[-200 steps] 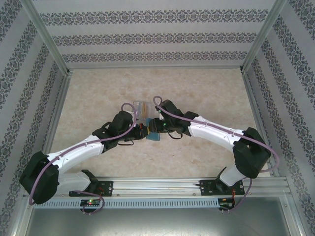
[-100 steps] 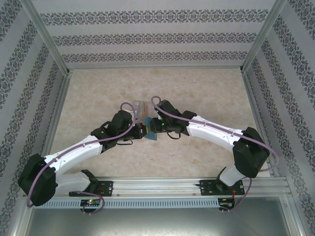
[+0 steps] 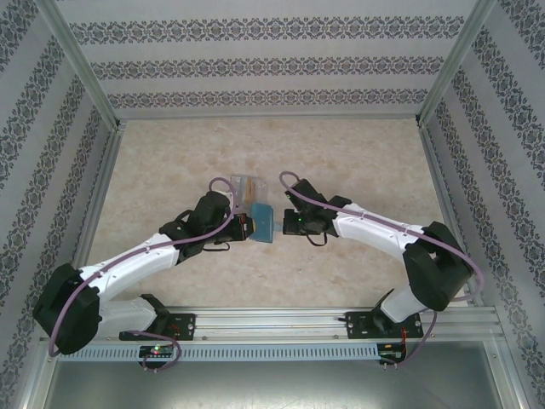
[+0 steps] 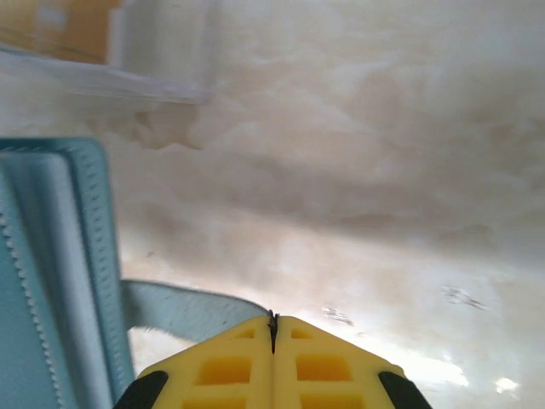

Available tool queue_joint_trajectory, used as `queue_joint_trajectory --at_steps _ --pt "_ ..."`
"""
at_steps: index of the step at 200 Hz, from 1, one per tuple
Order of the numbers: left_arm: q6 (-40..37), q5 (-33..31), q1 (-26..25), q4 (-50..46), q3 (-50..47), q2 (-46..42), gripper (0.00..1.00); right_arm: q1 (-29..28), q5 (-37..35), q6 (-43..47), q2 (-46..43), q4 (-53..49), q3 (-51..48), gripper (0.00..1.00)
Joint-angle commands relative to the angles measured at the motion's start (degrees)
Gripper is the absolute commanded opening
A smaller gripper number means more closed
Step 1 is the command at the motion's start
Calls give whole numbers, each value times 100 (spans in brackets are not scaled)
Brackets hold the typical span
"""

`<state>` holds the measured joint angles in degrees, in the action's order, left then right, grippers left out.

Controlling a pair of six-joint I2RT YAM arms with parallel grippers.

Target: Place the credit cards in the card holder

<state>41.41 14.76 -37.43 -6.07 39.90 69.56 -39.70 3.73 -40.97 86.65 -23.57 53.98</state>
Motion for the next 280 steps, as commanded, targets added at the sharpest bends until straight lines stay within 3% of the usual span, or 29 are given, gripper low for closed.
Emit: queue_joint_trajectory --at_steps 1,19,55,63,84,111,133,187,220,250,264,280 --pt "56 -9 -29 327 -78 230 0 263 137 142 -444 -64 -295 0" --pt "188 317 -48 768 -209 640 0 489 187 262 -702 -38 -558 0" --pt "462 368 -212 1513 -522 1414 0 752 442 341 -826 211 -1062 0" --pt "452 387 -212 1539 -528 1526 7 790 451 344 -793 231 -1139 0" --pt "172 374 -212 1065 -359 1597 36 892 593 377 -785 203 -1213 0" --pt "-127 152 -197 444 -235 1236 48 965 1092 279 -1187 34 -1135 0" --pt "-221 -132 -179 159 -327 839 48 994 2156 26 -1417 243 -957 0" --pt "-1 50 -116 545 -600 657 49 709 2386 -204 -1225 447 -634 0" --pt "85 -56 -73 506 -727 373 44 482 3202 -548 -1201 1457 -589 0" --pt "135 -173 147 439 -937 -109 46 221 2925 -324 -1017 1201 -212 0" --pt "163 -185 221 423 -1023 -278 55 202 2982 -271 -930 1230 -157 0" --pt "173 -89 296 406 -1078 -318 56 207 2910 -143 -817 1144 -117 0"
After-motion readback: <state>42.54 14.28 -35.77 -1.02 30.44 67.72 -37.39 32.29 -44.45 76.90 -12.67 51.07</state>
